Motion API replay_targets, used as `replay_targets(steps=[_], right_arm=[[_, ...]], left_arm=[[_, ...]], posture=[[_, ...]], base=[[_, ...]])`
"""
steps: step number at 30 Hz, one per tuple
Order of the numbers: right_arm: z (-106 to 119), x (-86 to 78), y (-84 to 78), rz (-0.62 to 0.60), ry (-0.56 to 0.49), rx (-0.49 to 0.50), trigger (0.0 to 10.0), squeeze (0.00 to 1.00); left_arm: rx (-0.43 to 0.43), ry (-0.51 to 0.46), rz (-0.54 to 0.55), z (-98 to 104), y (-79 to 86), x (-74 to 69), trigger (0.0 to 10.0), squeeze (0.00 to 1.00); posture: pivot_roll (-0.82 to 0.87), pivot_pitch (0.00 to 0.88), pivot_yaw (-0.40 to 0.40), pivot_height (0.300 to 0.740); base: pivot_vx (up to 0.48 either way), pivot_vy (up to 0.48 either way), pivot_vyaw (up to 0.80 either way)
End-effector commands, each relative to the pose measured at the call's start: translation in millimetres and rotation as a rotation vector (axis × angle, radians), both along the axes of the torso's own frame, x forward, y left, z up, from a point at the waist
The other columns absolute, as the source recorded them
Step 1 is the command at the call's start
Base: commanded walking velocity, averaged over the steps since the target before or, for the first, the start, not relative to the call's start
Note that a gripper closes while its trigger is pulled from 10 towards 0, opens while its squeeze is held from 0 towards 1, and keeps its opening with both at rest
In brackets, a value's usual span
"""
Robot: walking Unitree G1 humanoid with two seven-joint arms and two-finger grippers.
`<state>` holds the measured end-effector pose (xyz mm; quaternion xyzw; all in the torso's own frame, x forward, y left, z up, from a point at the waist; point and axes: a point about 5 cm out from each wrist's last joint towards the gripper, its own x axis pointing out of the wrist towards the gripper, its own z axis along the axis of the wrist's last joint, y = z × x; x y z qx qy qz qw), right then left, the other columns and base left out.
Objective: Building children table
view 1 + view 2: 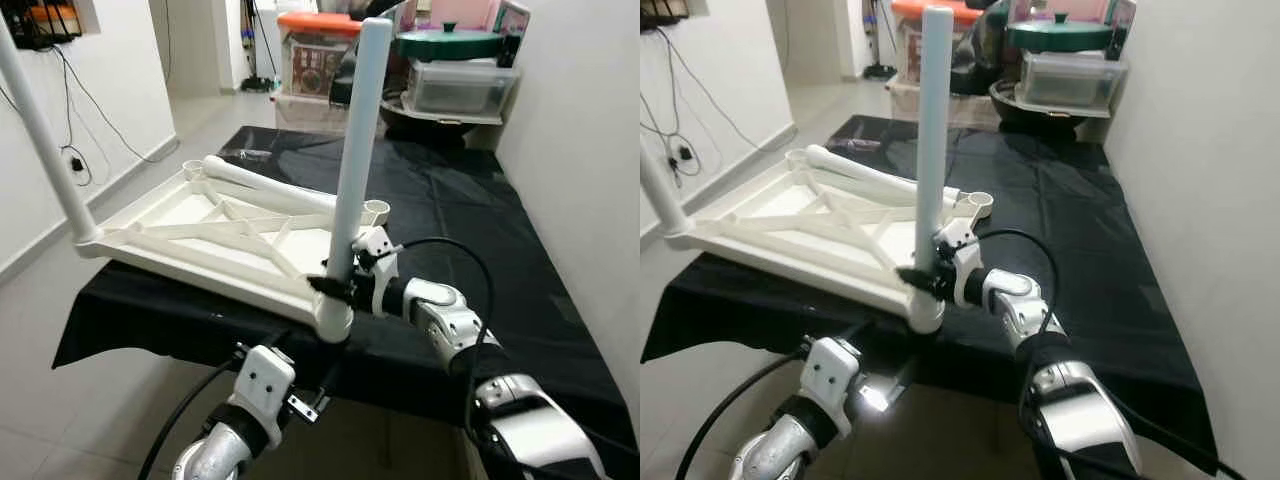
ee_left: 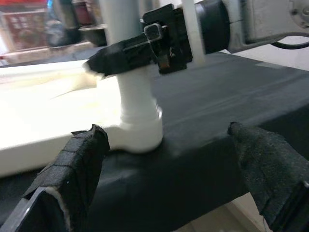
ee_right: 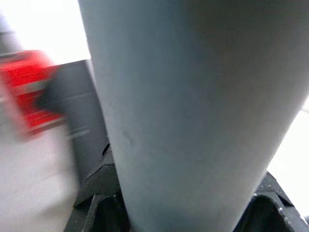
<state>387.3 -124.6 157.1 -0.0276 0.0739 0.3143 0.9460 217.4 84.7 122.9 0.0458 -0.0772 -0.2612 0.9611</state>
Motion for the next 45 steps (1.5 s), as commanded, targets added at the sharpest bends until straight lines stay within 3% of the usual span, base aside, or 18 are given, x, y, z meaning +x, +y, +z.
replay_targets(steps=[1, 4, 5, 6, 16, 17, 18, 19, 20, 24, 25, 28, 29, 31, 35, 37, 38, 45], right_arm=[[-5, 5.5, -18.3, -0.209, 0.044, -0.022, 0.0, 0.00], [-5, 5.5, -18.3, -0.209, 0.044, -0.022, 0.0, 0.00], [-8, 7.4, -30.8, -0.353, 0.061, -0.038, 0.0, 0.00], [-17, 4.2, -66.3, -0.765, 0.099, -0.095, 0.0, 0.00], [-31, -7.6, -70.6, -1.135, 0.142, -0.057, 0.0, 0.00], [-29, -4.5, -57.9, -1.082, 0.133, -0.023, 2.1, 0.00], [-29, -4.5, -57.9, -1.082, 0.133, -0.023, 2.1, 0.00], [-24, -1.1, -47.1, -1.021, 0.089, 0.012, 10.0, 0.00], [-16, 3.0, -36.2, -0.927, 0.036, 0.063, 10.0, 1.00], [1, 7.4, -31.0, -0.850, -0.088, 0.079, 10.0, 1.00], [9, 9.0, -34.0, -0.832, -0.133, 0.086, 10.0, 0.00], [19, 12.4, -37.9, -0.720, -0.148, 0.172, 10.0, 0.00], [23, 13.6, -34.3, -0.532, -0.128, 0.223, 10.0, 0.00], [23, 13.6, -34.3, -0.532, -0.128, 0.223, 10.0, 0.00], [22, 9.3, -24.7, -0.227, -0.068, 0.214, 10.0, 0.00], [20, 2.7, -21.2, -0.039, -0.038, 0.202, 10.0, 0.00], [16, -17.3, -15.4, 0.325, 0.001, 0.151, 10.0, 0.00], [16, -29.0, -3.3, 0.556, 0.001, 0.131, 10.0, 0.00]], left_arm=[[0.009, -0.007, -0.001, 0, 0.7, -1.0, 10.0, 0.00], [0.009, -0.007, -0.001, 0, 0.7, -1.0, 10.0, 0.00], [0.008, -0.006, -0.001, 0, 0.6, -1.2, 10.0, 0.00], [0.009, -0.002, 0.001, -1, 0.7, -0.9, 10.0, 0.00], [0.009, 0.003, 0.004, -2, 1.1, -0.9, 10.0, 0.00], [0.010, 0.003, 0.003, -2, 1.0, -1.0, 10.0, 0.00], [0.010, 0.003, 0.003, -2, 1.0, -1.0, 10.0, 0.00], [0.010, 0.003, 0.003, -2, 0.8, -0.9, 10.0, 0.00], [0.010, 0.004, 0.003, -2, 0.7, -0.8, 10.0, 0.00], [0.011, 0.007, 0.002, -2, 0.4, -0.5, 10.0, 0.00], [0.011, 0.008, 0.001, -2, 0.3, -0.3, 10.0, 0.00], [0.012, 0.008, 0.001, -2, 0.2, 0.1, 10.0, 0.00], [0.014, 0.007, 0.002, -3, 0.2, 0.5, 10.0, 0.00], [0.014, 0.007, 0.002, -3, 0.2, 0.5, 10.0, 0.00], [0.016, 0.007, 0.001, -3, 0.0, 0.7, 10.0, 0.00], [0.017, 0.008, 0.000, -3, -0.1, 1.0, 10.0, 0.00], [0.018, 0.010, 0.000, -4, -0.3, 1.6, 10.0, 0.00], [0.019, 0.010, 0.004, -4, 0.1, 1.7, 10.0, 0.00]], posture=[[0.06, 0.000, -0.088, 0.740], [0.06, 0.000, -0.088, 0.740], [0.06, 0.000, -0.084, 0.740], [0.06, 0.000, -0.085, 0.740], [0.06, 0.000, -0.084, 0.740], [0.06, 0.000, -0.082, 0.740], [0.06, 0.000, -0.082, 0.740], [0.06, 0.000, -0.084, 0.740], [0.06, 0.000, -0.085, 0.740], [0.06, 0.000, -0.083, 0.740], [0.06, 0.000, -0.084, 0.740], [0.05, 0.000, -0.083, 0.740], [0.05, 0.000, -0.084, 0.740], [0.05, 0.000, -0.084, 0.740], [0.05, 0.000, -0.082, 0.740], [0.05, 0.000, -0.084, 0.740], [0.05, 0.000, -0.086, 0.740], [0.06, 0.000, -0.085, 0.740]], base=[[0.000, 0.000, 0.00], [0.000, 0.000, 0.00], [0.000, 0.000, 0.00], [0.000, 0.000, 0.00], [0.000, 0.000, 0.00], [0.000, 0.000, 0.00], [0.000, 0.000, 0.00], [0.000, 0.000, 0.00], [0.000, 0.000, 0.00], [0.000, 0.000, 0.00], [0.000, 0.000, 0.00], [0.000, 0.000, 0.00], [0.000, 0.000, 0.00], [0.000, 0.000, 0.00], [0.000, 0.000, 0.00], [0.000, 0.000, 0.00], [0.000, 0.000, 0.00], [0.000, 0.000, 0.00]])
